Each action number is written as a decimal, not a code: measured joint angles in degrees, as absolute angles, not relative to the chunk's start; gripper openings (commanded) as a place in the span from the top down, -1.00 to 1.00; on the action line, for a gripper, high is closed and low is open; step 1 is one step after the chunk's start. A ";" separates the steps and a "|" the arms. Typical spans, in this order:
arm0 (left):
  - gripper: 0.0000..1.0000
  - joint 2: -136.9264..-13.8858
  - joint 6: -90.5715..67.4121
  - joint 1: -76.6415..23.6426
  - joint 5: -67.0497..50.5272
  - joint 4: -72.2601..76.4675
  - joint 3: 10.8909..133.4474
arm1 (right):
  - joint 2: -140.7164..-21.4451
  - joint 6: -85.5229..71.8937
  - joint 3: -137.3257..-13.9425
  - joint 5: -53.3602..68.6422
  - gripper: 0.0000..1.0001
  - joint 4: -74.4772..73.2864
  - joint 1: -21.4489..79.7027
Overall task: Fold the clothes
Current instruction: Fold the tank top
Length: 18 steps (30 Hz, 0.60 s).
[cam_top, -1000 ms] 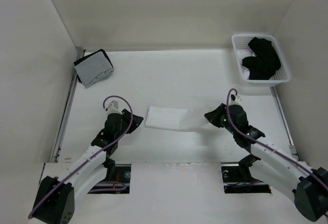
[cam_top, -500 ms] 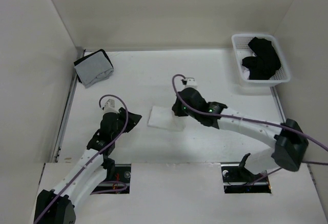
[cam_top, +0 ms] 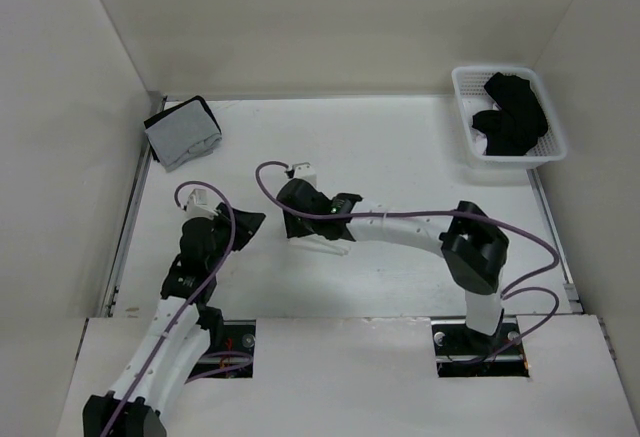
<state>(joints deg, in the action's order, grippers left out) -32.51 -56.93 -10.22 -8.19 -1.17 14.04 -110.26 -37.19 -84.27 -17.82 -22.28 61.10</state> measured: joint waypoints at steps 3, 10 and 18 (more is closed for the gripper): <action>0.35 -34.22 -56.97 -12.27 -8.16 -0.67 14.04 | -106.04 -37.50 -79.26 -18.15 0.36 -20.93 61.21; 0.41 -42.54 -57.01 -24.38 -3.57 3.66 14.24 | -96.09 -38.81 -68.99 -16.75 0.53 -17.91 60.12; 0.42 -46.59 -57.01 -30.52 4.21 7.66 14.22 | -102.37 -38.63 -68.20 -11.31 0.64 -13.54 58.00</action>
